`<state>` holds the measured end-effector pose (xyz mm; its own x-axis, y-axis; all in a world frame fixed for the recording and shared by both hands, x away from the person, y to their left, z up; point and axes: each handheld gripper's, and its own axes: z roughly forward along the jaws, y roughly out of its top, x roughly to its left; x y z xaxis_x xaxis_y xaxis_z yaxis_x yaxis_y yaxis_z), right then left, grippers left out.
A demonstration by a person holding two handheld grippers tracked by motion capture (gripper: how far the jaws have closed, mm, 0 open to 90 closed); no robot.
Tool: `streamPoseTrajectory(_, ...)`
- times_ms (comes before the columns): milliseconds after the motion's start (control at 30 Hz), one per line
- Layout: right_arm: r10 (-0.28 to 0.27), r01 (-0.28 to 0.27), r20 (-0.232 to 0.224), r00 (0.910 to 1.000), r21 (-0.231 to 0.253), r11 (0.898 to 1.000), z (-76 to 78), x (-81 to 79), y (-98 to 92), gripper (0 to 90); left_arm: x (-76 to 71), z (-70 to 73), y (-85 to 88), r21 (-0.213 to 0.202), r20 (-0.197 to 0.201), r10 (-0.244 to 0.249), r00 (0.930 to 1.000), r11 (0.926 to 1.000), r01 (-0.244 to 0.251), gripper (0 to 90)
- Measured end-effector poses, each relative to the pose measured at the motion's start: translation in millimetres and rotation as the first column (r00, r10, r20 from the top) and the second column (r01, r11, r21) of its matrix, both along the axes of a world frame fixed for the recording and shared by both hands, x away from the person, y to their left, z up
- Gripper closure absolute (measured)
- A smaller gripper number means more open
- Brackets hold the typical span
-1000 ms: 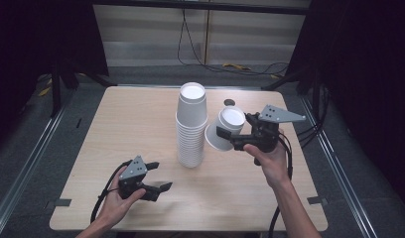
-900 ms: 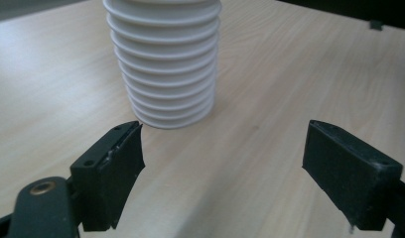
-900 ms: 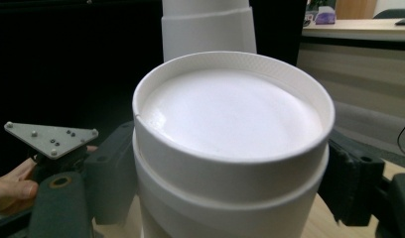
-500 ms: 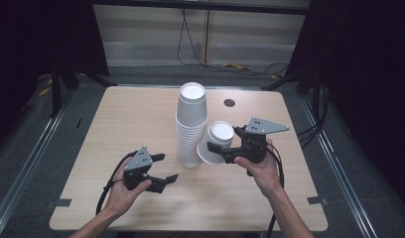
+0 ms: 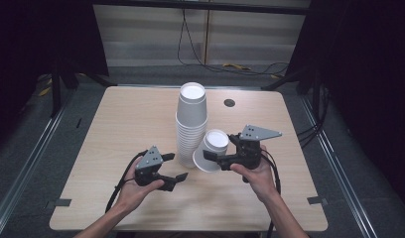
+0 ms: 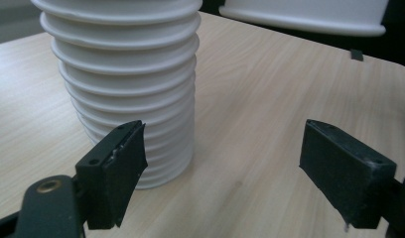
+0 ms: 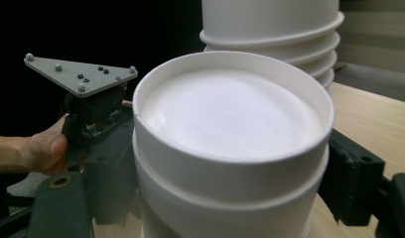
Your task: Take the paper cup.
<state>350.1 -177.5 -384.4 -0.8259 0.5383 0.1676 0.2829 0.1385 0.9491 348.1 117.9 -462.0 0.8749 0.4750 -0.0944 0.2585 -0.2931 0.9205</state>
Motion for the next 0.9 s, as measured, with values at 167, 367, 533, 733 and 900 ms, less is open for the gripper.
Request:
streamPoseTrajectory(167, 0.021, -0.021, -0.015, 0.9997, 0.005, 1.000, -8.4, 0.0, 6.7, 21.4, -3.4, -0.8, 1.7, -0.030, 0.015, -0.030, 0.9995, 0.9991, 0.030, 16.9)
streamPoseTrajectory(367, 0.050, -0.049, -0.032, 0.9982, 0.011, 0.999, -15.4, -1.7, 14.5, 21.4, -5.7, -2.7, 5.6, -0.061, 0.026, -0.044, 0.9987, 0.9971, 0.045, 16.9)
streamPoseTrajectory(533, 0.073, -0.073, -0.038, 0.9966, 0.012, 0.997, -24.0, -2.7, 17.4, 21.4, -8.6, -3.4, 5.8, -0.084, 0.024, -0.072, 0.9971, 0.9938, 0.074, 15.5)
streamPoseTrajectory(733, 0.090, -0.089, -0.051, 0.9946, 0.023, 0.996, -31.0, -3.1, 18.5, 21.5, -13.7, -4.9, 3.3, -0.095, 0.034, -0.122, 0.9919, 0.9876, 0.125, 15.5)
streamPoseTrajectory(900, 0.104, -0.103, -0.063, 0.9926, 0.011, 0.995, -38.8, -3.4, 20.8, 21.5, -15.6, -7.5, 0.5, -0.097, 0.018, -0.131, 0.9912, 0.9865, 0.133, 15.5)
